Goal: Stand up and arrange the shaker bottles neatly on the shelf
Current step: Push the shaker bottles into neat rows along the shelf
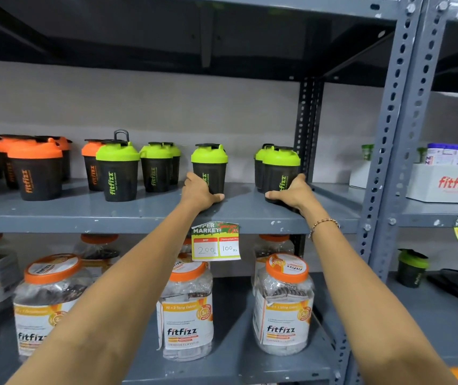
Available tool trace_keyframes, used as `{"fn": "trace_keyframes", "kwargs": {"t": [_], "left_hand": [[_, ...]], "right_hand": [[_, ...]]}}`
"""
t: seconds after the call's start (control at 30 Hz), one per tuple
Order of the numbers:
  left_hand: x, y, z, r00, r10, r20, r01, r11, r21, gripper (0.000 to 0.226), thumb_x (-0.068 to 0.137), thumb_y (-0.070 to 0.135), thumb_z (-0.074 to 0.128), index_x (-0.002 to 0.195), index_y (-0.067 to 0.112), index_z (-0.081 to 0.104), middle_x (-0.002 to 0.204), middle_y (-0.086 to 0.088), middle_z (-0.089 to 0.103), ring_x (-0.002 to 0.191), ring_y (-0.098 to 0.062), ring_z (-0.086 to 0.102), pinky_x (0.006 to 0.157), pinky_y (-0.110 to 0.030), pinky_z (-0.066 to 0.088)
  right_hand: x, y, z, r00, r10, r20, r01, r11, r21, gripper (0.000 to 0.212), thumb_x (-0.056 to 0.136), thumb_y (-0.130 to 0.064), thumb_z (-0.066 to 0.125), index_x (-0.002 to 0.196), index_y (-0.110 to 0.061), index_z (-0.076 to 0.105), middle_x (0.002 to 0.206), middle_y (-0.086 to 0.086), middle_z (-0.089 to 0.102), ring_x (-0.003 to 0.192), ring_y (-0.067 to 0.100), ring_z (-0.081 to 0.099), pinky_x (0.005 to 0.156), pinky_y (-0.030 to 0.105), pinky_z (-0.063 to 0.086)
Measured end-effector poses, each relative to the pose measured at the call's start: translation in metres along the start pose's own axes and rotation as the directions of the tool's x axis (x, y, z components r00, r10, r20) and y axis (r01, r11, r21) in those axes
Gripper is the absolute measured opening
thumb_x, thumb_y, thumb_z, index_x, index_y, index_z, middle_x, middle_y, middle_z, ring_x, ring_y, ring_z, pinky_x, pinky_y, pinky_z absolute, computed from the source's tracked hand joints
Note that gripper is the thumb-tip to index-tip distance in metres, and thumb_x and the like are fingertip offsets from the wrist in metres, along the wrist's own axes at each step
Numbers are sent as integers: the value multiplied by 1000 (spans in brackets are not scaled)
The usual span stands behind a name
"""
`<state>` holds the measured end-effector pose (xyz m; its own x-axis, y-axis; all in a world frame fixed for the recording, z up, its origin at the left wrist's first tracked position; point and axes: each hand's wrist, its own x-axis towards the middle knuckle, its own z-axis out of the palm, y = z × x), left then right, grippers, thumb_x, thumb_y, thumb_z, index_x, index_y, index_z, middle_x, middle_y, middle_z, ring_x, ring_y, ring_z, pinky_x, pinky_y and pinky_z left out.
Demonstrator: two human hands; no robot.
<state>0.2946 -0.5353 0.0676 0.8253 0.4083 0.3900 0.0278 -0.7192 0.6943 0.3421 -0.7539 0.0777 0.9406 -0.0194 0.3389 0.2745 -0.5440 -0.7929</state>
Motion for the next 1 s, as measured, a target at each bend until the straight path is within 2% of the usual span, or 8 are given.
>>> {"fn": "trace_keyframes", "kwargs": {"t": [0.23,0.73,1.0], "left_hand": [[2,-3,0,1000,-11,24,12,999,-35,83,75,26,80,131,-3,25,137,-21,43,128,-35,44,106,-45,40],[-1,-1,0,1000,9,25,-9,1000,14,82,79,28,76,133,-4,23,138,-22,42,127,-36,45,105,-45,41],[-5,0,-1,1000,-2,29,2,1000,26,80,80,28,76,133,-3,26,138,-22,41,127,-37,45,105,-46,41]], "right_hand": [[-1,-4,2,1000,8,23,-7,1000,-30,92,72,-27,82,137,1,24,135,15,51,124,31,50,99,39,45],[-5,1,4,999,-31,42,34,996,-81,90,71,-42,80,135,-2,32,136,12,52,124,30,51,102,41,45],[-8,-1,4,998,-18,62,24,994,-107,89,73,-41,79,135,-1,30,138,13,50,127,30,48,103,40,43]]}}
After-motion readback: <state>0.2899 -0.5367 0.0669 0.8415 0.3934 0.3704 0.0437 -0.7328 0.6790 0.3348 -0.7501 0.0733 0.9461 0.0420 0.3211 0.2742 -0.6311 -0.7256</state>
